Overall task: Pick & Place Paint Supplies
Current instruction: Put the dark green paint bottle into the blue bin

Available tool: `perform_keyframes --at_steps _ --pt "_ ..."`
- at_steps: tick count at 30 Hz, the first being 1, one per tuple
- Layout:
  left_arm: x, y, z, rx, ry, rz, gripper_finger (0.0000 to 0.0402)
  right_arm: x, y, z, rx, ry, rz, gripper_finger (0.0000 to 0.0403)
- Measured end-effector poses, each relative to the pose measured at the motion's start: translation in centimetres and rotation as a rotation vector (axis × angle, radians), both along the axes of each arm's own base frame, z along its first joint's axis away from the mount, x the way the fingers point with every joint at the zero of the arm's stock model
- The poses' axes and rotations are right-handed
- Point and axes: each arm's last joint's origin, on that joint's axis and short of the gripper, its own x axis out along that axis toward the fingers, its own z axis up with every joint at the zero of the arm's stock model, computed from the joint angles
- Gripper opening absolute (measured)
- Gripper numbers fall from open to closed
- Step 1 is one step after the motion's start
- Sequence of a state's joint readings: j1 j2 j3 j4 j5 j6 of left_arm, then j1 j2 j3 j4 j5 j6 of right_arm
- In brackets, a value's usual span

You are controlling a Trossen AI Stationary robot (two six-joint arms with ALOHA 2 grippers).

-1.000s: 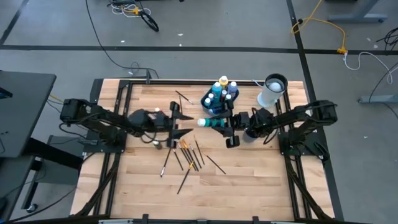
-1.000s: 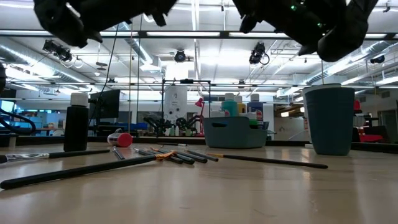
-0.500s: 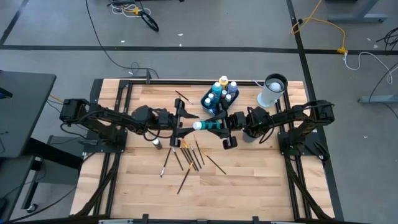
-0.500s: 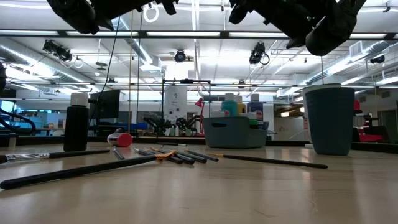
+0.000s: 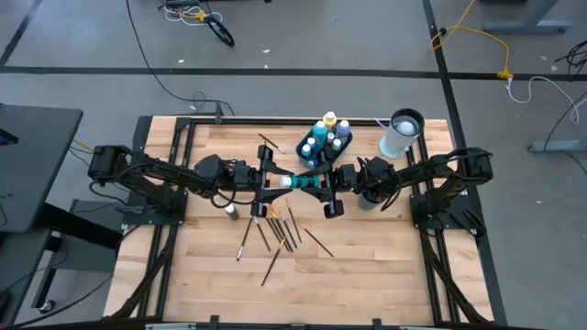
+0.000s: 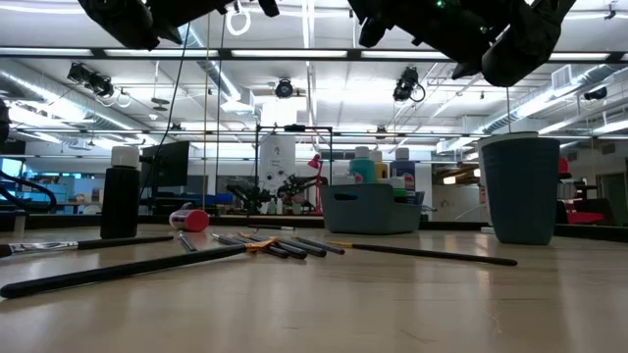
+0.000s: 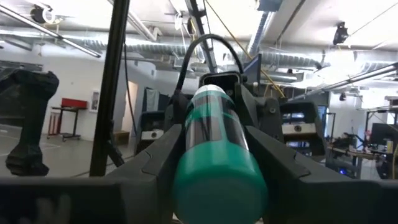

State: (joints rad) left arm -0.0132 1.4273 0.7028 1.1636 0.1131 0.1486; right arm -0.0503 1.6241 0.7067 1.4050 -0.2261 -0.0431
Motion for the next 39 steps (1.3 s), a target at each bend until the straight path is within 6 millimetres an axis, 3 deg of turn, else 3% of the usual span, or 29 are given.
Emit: perform_keyframes --at_steps 7,15,20,25,31,35,39 --pt "0.2 0.0 0.5 0.028 -0.013 0.016 0.0124 0.0 0.0 0.1 -0.016 -0.011 -0.021 0.0160" --pt "0.2 0.1 0.4 -0.036 0.011 0.010 0.0124 -0.2 -0.2 0.4 -0.014 0.049 -0.027 0.0185" --pt "0.5 0.3 -0.2 -0.075 0.076 0.090 0.0124 -1.7 -0.6 1.3 -0.031 0.295 -0.069 0.0213" --pt "0.9 1.0 -1.0 -0.096 0.191 0.249 0.0124 -5.3 -0.8 1.6 -0.085 0.650 -0.217 0.0231" --pt "3.3 3.7 0.0 -0.164 0.417 0.389 0.0124 -9.3 -1.4 1.3 -0.113 0.923 -0.530 0.0229" --pt "6.1 5.8 -0.4 -0.179 0.519 0.431 0.0124 -9.8 -1.7 0.8 -0.091 0.986 -0.640 0.0223" --pt "9.3 7.7 -2.5 -0.192 0.585 0.453 0.0125 -9.7 -1.7 0.2 -0.118 1.032 -0.652 0.0219"
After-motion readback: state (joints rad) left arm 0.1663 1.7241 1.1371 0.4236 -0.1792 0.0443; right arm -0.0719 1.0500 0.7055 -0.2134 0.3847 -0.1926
